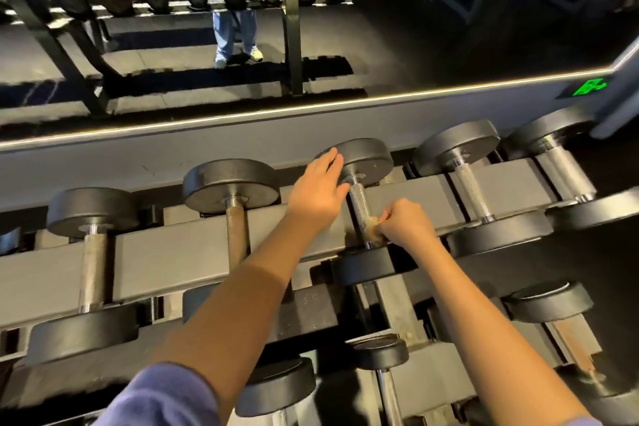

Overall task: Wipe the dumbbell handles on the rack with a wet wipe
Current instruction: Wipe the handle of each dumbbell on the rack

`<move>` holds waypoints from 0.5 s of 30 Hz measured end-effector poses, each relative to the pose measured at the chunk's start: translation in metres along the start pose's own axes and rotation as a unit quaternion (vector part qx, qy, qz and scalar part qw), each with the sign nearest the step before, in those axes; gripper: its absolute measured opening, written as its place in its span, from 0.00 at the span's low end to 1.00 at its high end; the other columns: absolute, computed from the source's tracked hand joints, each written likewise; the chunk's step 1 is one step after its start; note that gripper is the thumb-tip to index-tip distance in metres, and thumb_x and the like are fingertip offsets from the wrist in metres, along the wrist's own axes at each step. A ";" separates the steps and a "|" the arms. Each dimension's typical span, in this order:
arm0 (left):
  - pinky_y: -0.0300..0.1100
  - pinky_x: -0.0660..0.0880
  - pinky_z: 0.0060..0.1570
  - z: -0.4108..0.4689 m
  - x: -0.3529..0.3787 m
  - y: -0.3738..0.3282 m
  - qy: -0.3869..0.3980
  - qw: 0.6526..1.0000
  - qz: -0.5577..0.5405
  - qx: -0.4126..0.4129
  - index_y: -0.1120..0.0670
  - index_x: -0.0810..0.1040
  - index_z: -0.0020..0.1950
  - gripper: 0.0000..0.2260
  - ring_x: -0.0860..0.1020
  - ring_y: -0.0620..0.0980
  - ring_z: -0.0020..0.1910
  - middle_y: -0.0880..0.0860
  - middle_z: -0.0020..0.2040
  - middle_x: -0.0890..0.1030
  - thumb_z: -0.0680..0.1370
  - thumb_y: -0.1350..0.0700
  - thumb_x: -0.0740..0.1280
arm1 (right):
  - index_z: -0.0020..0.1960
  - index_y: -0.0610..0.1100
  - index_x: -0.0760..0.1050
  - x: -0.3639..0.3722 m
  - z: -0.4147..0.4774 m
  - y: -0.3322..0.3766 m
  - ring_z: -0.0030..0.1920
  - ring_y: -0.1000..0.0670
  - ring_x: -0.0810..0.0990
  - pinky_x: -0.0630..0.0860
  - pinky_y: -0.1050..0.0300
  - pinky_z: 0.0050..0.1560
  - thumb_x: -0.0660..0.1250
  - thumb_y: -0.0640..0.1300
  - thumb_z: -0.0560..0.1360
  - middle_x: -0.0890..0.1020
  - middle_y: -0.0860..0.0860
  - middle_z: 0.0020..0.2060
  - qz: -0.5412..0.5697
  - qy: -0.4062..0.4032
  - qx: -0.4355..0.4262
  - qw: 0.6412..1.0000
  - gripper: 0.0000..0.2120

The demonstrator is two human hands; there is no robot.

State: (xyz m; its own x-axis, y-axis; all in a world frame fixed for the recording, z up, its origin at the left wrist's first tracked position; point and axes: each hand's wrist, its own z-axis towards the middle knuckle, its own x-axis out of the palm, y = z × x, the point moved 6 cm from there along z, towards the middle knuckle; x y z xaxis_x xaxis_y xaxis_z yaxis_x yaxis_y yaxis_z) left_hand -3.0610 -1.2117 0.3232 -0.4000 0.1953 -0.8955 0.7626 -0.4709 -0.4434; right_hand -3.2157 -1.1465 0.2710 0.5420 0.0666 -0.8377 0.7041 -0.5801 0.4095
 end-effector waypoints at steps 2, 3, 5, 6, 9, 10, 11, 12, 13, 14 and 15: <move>0.45 0.54 0.73 -0.001 0.005 0.001 -0.010 1.000 -0.007 -0.014 0.52 0.51 0.78 0.26 0.50 0.47 0.77 0.48 0.79 0.51 0.82 0.50 0.56 | 0.44 0.43 0.78 -0.002 0.007 0.002 0.45 0.44 0.80 0.78 0.52 0.45 0.65 0.41 0.74 0.81 0.45 0.43 0.046 -0.019 0.003 0.999 0.04; 0.45 0.54 0.73 -0.002 0.007 0.003 -0.012 1.000 -0.017 -0.019 0.52 0.51 0.78 0.26 0.50 0.46 0.76 0.47 0.79 0.50 0.83 0.50 0.56 | 0.45 0.43 0.78 -0.002 0.011 0.003 0.47 0.44 0.80 0.78 0.51 0.46 0.65 0.40 0.74 0.81 0.45 0.44 0.072 -0.021 0.004 0.997 0.03; 0.46 0.54 0.73 -0.002 0.006 0.006 -0.015 0.999 -0.034 -0.022 0.50 0.51 0.78 0.25 0.50 0.45 0.76 0.46 0.78 0.51 0.83 0.51 0.55 | 0.46 0.44 0.76 -0.003 0.015 0.006 0.49 0.43 0.79 0.78 0.50 0.50 0.64 0.40 0.74 0.80 0.45 0.46 0.084 -0.015 -0.001 0.996 0.03; 0.45 0.55 0.73 -0.003 0.005 0.006 -0.022 0.999 -0.038 -0.016 0.50 0.52 0.78 0.25 0.50 0.45 0.76 0.46 0.78 0.51 0.83 0.52 0.55 | 0.46 0.44 0.76 -0.004 0.014 0.007 0.49 0.43 0.79 0.77 0.50 0.50 0.64 0.41 0.75 0.80 0.45 0.46 0.072 -0.013 -0.011 0.997 0.03; 0.43 0.58 0.72 -0.005 0.003 0.004 -0.048 0.998 -0.025 0.011 0.52 0.53 0.78 0.24 0.52 0.45 0.76 0.48 0.78 0.54 0.83 0.54 0.55 | 0.43 0.40 0.78 -0.003 0.008 0.004 0.45 0.42 0.79 0.76 0.52 0.45 0.63 0.41 0.75 0.81 0.44 0.41 0.011 -0.010 -0.057 0.998 0.07; 0.43 0.59 0.71 -0.006 0.003 0.004 -0.057 0.998 -0.017 0.019 0.53 0.54 0.78 0.24 0.53 0.46 0.76 0.48 0.78 0.54 0.83 0.54 0.55 | 0.41 0.40 0.78 -0.003 0.007 0.002 0.44 0.42 0.79 0.76 0.52 0.43 0.63 0.41 0.75 0.81 0.44 0.40 -0.002 -0.002 -0.064 0.998 0.07; 0.42 0.60 0.70 -0.006 0.003 0.003 -0.065 0.997 -0.013 0.026 0.54 0.54 0.78 0.24 0.54 0.47 0.76 0.49 0.78 0.55 0.83 0.55 0.56 | 0.41 0.39 0.79 -0.002 0.007 0.001 0.43 0.43 0.79 0.76 0.53 0.42 0.64 0.39 0.74 0.81 0.44 0.40 -0.005 0.006 -0.063 0.998 0.07; 0.42 0.61 0.70 -0.007 0.003 0.002 -0.072 0.997 -0.012 0.035 0.54 0.56 0.78 0.24 0.55 0.48 0.76 0.51 0.78 0.57 0.83 0.55 0.56 | 0.42 0.39 0.80 -0.002 0.009 0.001 0.44 0.44 0.79 0.75 0.54 0.43 0.64 0.37 0.73 0.82 0.43 0.41 0.003 0.009 -0.057 0.998 0.06; 0.44 0.63 0.69 -0.007 0.002 0.002 -0.082 0.996 -0.011 0.044 0.55 0.58 0.77 0.23 0.57 0.49 0.75 0.52 0.77 0.59 0.82 0.56 0.58 | 0.43 0.38 0.80 -0.003 0.011 0.002 0.45 0.45 0.79 0.75 0.55 0.44 0.65 0.35 0.73 0.82 0.43 0.42 0.023 0.006 -0.046 0.999 0.06; 0.45 0.66 0.67 -0.007 0.002 0.003 -0.091 0.994 -0.009 0.053 0.56 0.59 0.76 0.23 0.59 0.50 0.75 0.53 0.76 0.61 0.82 0.56 0.59 | 0.45 0.38 0.81 -0.005 0.014 0.004 0.47 0.45 0.79 0.74 0.55 0.46 0.65 0.34 0.72 0.82 0.43 0.44 0.048 -0.005 -0.037 0.998 0.06; 0.46 0.68 0.66 -0.007 0.002 0.004 -0.099 0.993 -0.004 0.062 0.57 0.61 0.76 0.23 0.62 0.52 0.74 0.54 0.75 0.63 0.81 0.56 0.61 | 0.47 0.39 0.81 -0.006 0.016 0.006 0.49 0.45 0.79 0.74 0.56 0.48 0.66 0.34 0.72 0.82 0.43 0.45 0.073 -0.018 -0.028 0.997 0.06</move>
State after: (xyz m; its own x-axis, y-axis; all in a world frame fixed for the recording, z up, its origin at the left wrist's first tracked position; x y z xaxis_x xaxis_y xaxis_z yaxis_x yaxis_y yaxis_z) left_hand -3.0552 -1.2067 0.3190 -0.5075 0.0337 -0.8610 0.6947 -0.5752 -0.4320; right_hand -3.2219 -1.1637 0.2729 0.6241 -0.0453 -0.7801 0.6439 -0.5357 0.5463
